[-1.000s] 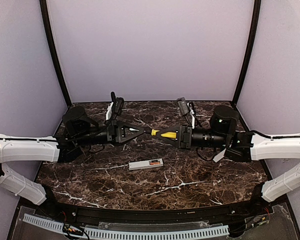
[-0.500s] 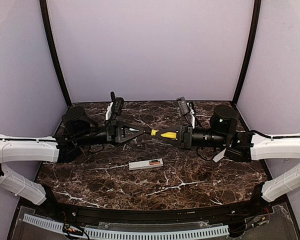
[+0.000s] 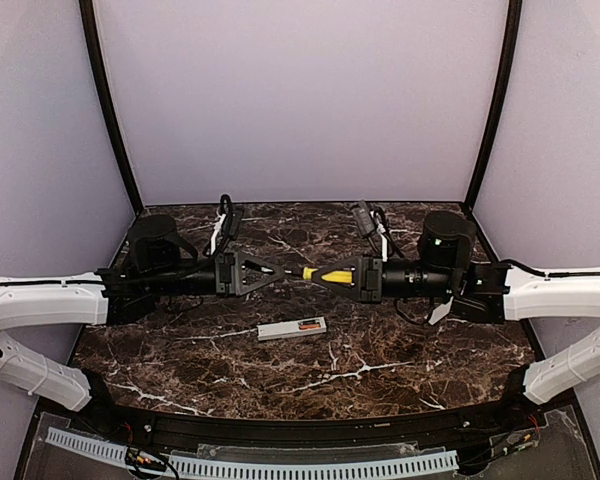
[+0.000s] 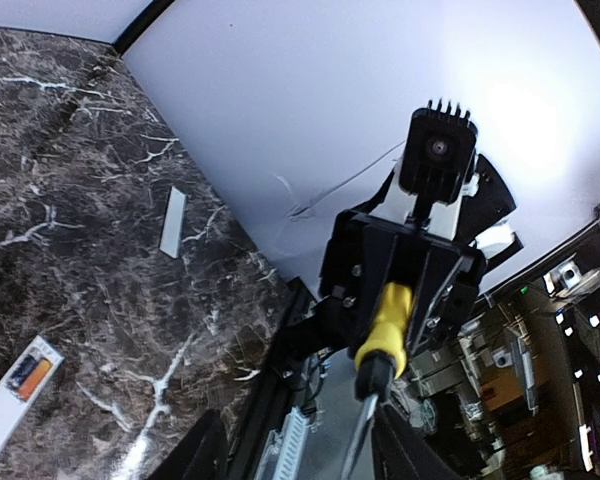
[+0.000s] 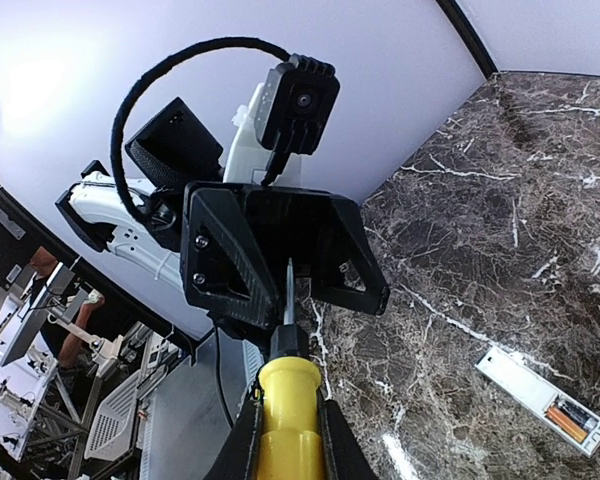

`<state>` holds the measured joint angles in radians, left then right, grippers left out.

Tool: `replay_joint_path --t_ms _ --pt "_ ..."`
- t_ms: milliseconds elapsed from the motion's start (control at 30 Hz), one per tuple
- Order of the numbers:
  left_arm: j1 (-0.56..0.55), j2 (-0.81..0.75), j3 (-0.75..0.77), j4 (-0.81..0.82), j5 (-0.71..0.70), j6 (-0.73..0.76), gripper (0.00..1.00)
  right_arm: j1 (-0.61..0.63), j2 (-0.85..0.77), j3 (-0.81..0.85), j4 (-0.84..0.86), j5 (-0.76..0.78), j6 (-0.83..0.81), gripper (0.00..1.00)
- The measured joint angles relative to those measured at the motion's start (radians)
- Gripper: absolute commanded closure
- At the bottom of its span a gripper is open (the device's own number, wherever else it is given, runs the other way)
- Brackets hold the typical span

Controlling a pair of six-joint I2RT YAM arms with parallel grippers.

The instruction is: Unload the batteries from the remote control

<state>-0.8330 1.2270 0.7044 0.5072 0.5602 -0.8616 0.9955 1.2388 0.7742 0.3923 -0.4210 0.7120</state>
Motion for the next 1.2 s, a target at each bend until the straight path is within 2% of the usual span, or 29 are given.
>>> replay_joint_path --t_ms 67,200,333,467,667,967,1200 --pt "0.001 -0.019 0.003 -0.072 -0.018 0.054 0.17 0.0 -0.014 0.0 -0.032 0.008 -0.003 1.0" --pt "0.005 -0.075 0.019 -0.235 -0.064 0.165 0.05 0.001 -0.064 0.0 -0.107 0.034 -0.014 1.0" --pt "0.007 -0.127 0.034 -0.378 -0.141 0.274 0.02 0.001 -0.121 0.0 -0.195 0.072 -0.031 1.0" --pt "0.011 -0.173 0.032 -0.489 -0.252 0.404 0.04 0.001 -0.156 0.001 -0.305 0.131 -0.055 1.0" --pt "0.011 -0.177 -0.023 -0.509 -0.365 0.607 0.06 0.001 -0.183 0.005 -0.453 0.195 -0.081 1.0" --pt "0.015 0.049 -0.037 -0.474 -0.354 0.761 0.05 0.001 -0.281 0.003 -0.553 0.244 -0.085 1.0" --pt "0.082 0.278 0.062 -0.449 -0.231 0.775 0.01 0.002 -0.383 -0.03 -0.595 0.267 -0.081 1.0"
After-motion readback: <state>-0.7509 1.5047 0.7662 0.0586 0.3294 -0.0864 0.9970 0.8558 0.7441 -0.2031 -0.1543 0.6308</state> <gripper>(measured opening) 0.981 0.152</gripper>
